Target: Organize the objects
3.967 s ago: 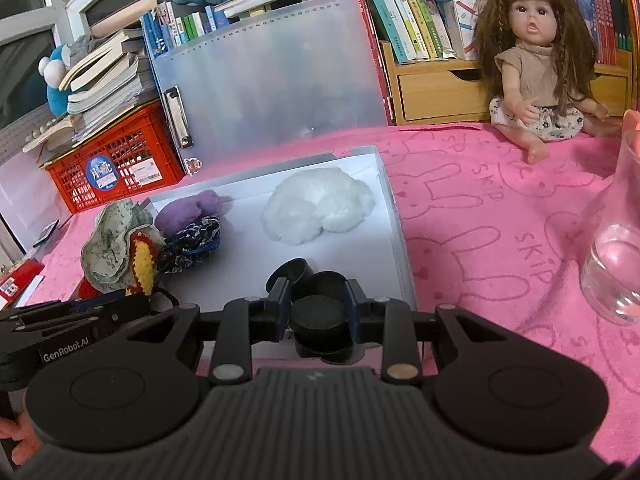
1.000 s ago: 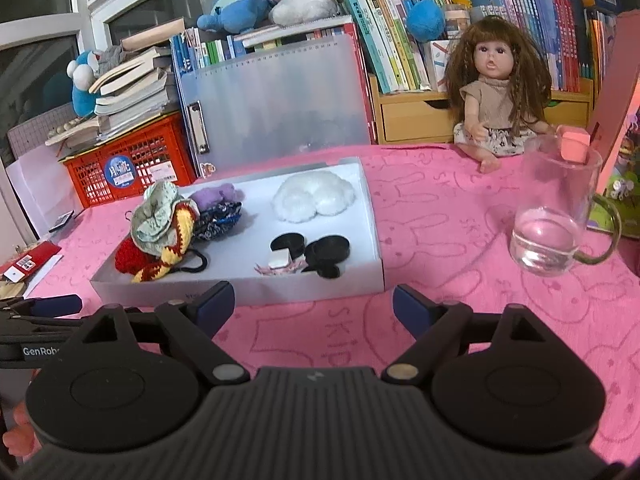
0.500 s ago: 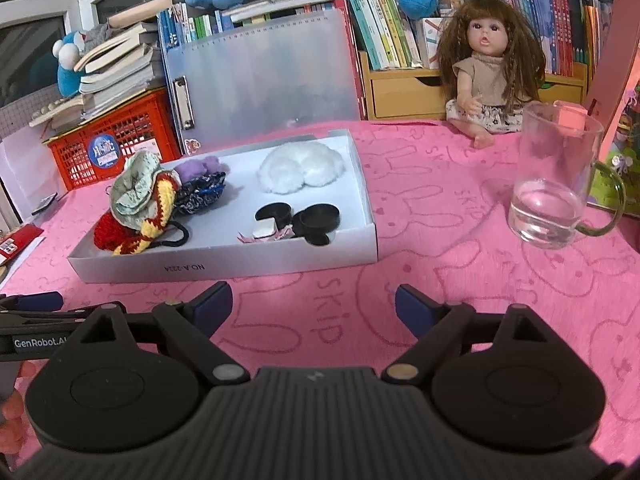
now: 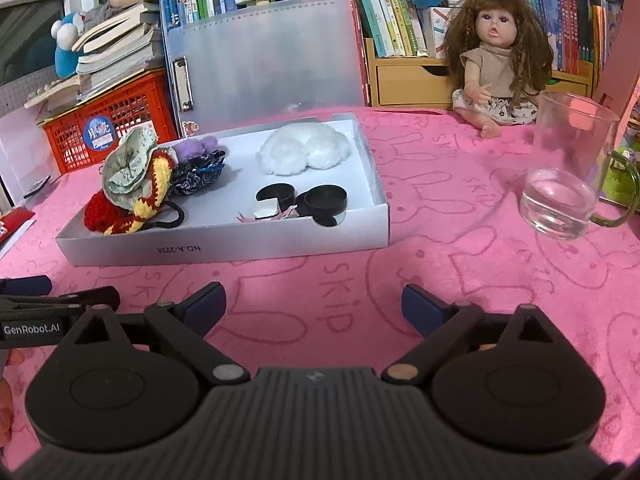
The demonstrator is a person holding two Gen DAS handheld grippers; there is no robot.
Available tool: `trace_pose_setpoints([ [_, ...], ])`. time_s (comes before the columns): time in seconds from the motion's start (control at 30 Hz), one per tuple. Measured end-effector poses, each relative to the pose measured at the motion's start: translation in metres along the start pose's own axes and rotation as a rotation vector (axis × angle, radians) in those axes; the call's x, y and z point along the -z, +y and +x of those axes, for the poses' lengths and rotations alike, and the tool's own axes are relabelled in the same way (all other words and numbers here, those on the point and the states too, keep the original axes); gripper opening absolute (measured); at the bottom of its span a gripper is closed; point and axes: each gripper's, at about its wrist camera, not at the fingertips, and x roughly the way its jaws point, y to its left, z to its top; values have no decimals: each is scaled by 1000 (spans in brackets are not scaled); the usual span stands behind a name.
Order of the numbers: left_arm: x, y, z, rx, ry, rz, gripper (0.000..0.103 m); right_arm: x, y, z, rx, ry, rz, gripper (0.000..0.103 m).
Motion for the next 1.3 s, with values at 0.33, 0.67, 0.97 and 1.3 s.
trace_pose_setpoints([
  [0.33,0,0,1,-1,1,1,103,1,8,4,20,22,-46,103],
  [0.67,0,0,1,-1,1,1,103,5,18,5,60,32,-108,103],
  [0.97,0,-1,1,-2,1,1,103,5,20,5,62,33,-111,103],
  [1.3,0,-1,0,-2,2,1,103,5,19,5,62,33,-111,103],
])
